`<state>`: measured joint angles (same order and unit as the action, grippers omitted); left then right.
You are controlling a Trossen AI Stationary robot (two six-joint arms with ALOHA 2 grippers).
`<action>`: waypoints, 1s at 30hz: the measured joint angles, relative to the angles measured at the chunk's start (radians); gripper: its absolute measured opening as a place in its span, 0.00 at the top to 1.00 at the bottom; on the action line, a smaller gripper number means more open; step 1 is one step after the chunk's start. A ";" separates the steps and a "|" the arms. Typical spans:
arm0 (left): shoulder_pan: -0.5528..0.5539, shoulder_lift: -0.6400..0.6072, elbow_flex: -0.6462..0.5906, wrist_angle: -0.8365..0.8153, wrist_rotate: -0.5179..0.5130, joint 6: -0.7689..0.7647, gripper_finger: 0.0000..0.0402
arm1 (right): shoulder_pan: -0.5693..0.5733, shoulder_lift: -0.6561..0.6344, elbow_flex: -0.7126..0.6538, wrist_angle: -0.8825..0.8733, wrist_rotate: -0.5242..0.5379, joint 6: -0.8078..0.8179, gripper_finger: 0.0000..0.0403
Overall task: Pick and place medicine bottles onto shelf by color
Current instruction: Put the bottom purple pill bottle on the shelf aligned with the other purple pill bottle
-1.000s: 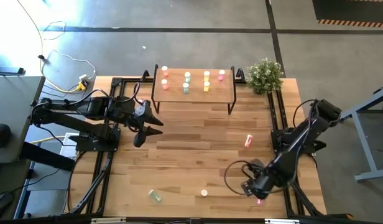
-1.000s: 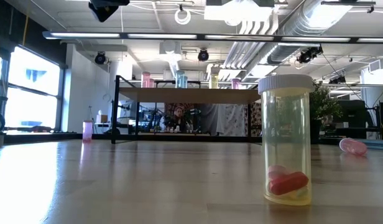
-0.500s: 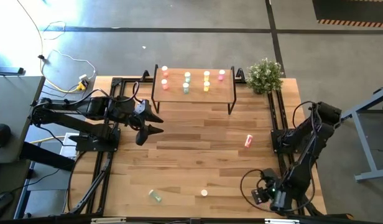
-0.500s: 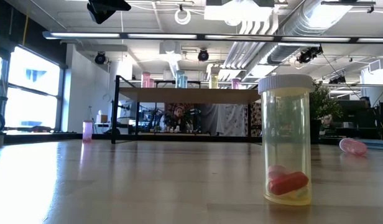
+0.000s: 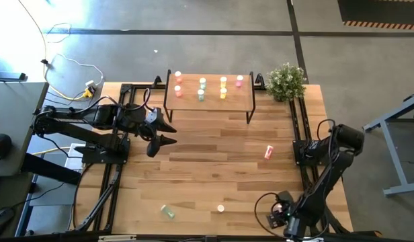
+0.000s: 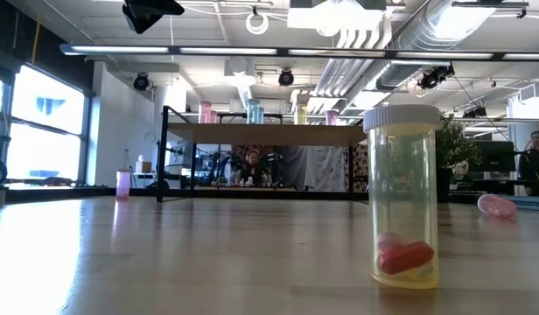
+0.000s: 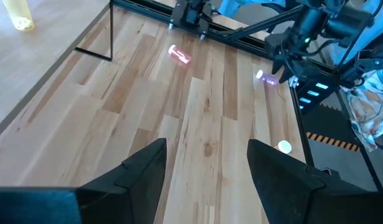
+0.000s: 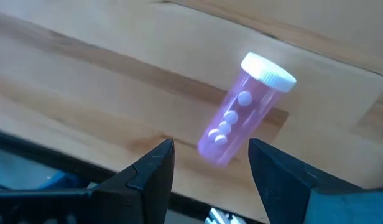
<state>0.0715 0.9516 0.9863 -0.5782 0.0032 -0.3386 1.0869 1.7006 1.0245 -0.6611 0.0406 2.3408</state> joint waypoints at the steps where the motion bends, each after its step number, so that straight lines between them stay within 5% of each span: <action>1: 0.000 0.000 0.000 0.000 0.000 0.000 0.47 | -0.002 0.008 0.000 -0.001 -0.004 0.000 0.51; 15: 0.000 0.000 0.000 0.000 0.014 -0.002 0.46 | -0.027 0.083 0.000 0.010 -0.087 0.008 0.52; 30: 0.000 0.000 0.000 0.000 0.015 -0.002 0.46 | -0.046 0.084 0.005 0.037 -0.075 -0.009 0.81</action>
<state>0.0715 0.9519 0.9863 -0.5785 0.0181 -0.3403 1.0405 1.7847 1.0298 -0.6238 -0.0339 2.3318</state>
